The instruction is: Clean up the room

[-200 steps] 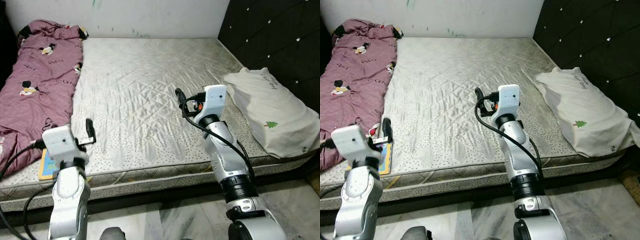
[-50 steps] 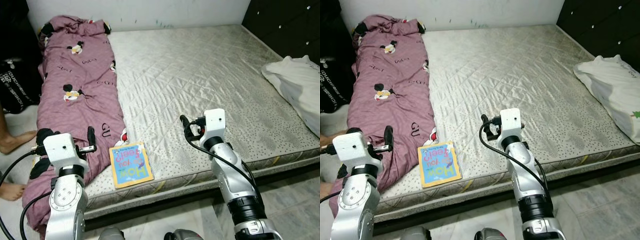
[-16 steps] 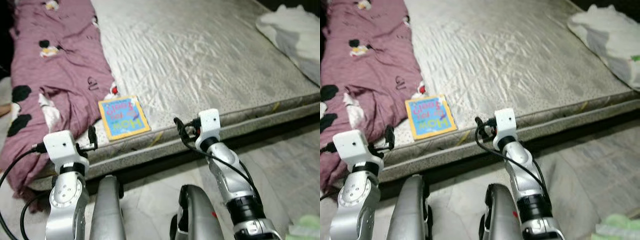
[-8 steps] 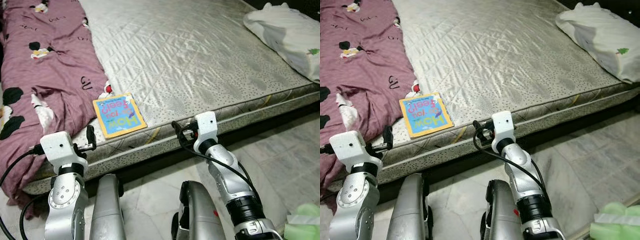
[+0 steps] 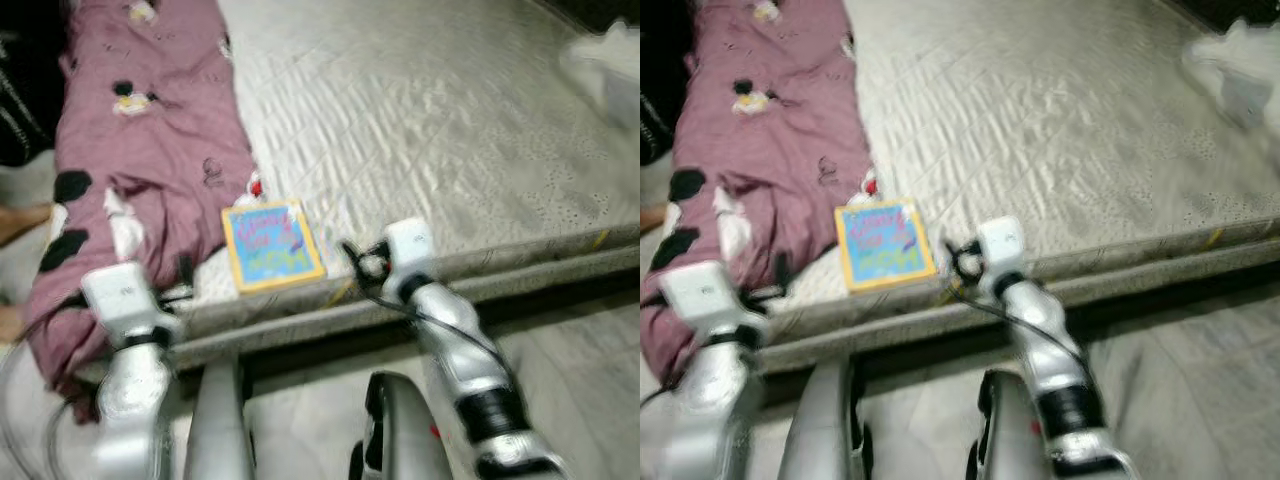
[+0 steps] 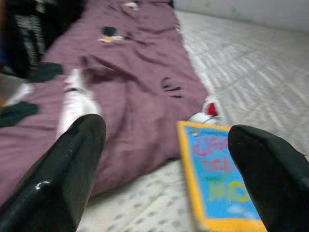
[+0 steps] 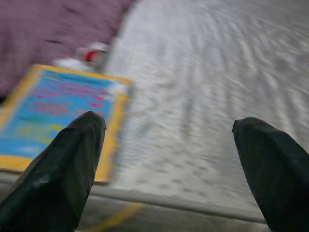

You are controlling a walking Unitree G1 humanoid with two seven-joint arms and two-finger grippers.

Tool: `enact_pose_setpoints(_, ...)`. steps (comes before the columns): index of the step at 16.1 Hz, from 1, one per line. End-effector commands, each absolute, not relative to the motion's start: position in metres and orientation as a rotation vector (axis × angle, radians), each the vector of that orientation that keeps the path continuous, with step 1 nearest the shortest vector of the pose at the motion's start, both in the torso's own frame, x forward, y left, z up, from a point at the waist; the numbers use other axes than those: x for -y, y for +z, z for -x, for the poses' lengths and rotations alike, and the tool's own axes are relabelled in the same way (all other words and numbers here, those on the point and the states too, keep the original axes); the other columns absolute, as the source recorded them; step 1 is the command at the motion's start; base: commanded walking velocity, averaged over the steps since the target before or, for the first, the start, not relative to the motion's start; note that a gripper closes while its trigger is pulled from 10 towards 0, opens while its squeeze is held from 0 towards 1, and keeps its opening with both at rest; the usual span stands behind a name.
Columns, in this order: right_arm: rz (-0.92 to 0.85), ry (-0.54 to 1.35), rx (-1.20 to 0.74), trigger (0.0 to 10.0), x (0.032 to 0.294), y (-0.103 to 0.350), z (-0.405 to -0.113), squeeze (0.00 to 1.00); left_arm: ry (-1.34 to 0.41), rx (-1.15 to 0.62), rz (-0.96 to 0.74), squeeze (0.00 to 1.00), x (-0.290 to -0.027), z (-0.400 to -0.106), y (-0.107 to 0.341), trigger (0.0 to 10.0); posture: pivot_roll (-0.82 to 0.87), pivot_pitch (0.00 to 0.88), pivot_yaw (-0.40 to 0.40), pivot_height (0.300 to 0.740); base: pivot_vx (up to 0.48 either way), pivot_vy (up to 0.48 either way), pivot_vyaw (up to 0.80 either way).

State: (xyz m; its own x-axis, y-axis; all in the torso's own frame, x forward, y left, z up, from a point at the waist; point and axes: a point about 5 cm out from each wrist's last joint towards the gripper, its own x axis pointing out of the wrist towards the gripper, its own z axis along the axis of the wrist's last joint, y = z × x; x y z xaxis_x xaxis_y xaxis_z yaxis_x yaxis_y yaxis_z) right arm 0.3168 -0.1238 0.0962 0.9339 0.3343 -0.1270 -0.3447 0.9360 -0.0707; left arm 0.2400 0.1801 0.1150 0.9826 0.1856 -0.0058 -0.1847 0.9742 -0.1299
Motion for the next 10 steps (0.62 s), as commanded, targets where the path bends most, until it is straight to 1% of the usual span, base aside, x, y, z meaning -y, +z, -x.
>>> enact_pose_setpoints(1, 0.074, 0.367, -0.113, 10.0, 0.116, 0.097, -0.317, 0.00, 0.206, -0.011, 0.124, 0.00, -0.187, -0.238, 0.113, 10.0, 0.07, 0.142, -0.048, 0.567, 0.000, 0.000, 0.00)
enact_pose_setpoints(8, 0.066, 0.360, -0.115, 10.0, 0.116, 0.097, -0.319, 0.00, 0.201, -0.016, 0.151, 0.00, -0.184, -0.246, 0.112, 10.0, 0.06, 0.145, -0.048, 0.567, 0.000, 0.000, 0.00)
enact_pose_setpoints(10, 0.052, 0.355, -0.126, 10.0, 0.118, 0.096, -0.319, 0.00, 0.197, -0.019, 0.152, 0.00, -0.182, -0.249, 0.112, 10.0, 0.06, 0.147, -0.049, 0.567, 0.000, 0.000, -0.59)
